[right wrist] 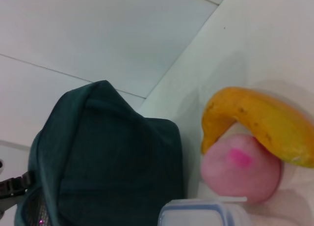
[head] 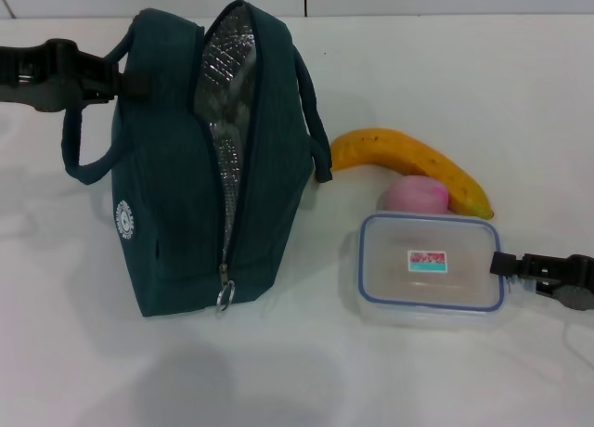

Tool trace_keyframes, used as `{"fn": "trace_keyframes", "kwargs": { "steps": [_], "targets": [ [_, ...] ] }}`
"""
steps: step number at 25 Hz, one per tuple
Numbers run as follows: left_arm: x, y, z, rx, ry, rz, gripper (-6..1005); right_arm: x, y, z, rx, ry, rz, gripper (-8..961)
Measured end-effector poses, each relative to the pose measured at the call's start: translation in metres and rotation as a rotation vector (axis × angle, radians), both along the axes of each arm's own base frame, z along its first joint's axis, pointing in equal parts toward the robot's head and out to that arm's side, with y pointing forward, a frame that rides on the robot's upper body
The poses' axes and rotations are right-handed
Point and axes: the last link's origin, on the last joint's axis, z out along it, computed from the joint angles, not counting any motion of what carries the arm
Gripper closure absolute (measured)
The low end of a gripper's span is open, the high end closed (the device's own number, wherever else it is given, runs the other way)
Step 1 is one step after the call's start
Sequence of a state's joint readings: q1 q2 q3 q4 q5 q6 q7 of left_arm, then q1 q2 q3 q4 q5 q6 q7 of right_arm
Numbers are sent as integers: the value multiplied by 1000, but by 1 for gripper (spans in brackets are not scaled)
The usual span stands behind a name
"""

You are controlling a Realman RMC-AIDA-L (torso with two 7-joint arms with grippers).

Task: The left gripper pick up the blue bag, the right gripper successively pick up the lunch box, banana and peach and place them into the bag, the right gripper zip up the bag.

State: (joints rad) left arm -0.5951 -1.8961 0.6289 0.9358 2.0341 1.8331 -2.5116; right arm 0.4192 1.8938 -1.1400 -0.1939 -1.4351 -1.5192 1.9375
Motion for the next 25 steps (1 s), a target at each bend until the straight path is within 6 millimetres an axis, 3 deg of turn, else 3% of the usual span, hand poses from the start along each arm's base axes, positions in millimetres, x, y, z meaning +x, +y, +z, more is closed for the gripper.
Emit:
{"fn": "trace_keyframes", "kwargs": {
  "steps": [25],
  "targets": [
    [1,1,1,2,1,-5,964,-18,-7,6,-24,135,51,752]
  ]
}}
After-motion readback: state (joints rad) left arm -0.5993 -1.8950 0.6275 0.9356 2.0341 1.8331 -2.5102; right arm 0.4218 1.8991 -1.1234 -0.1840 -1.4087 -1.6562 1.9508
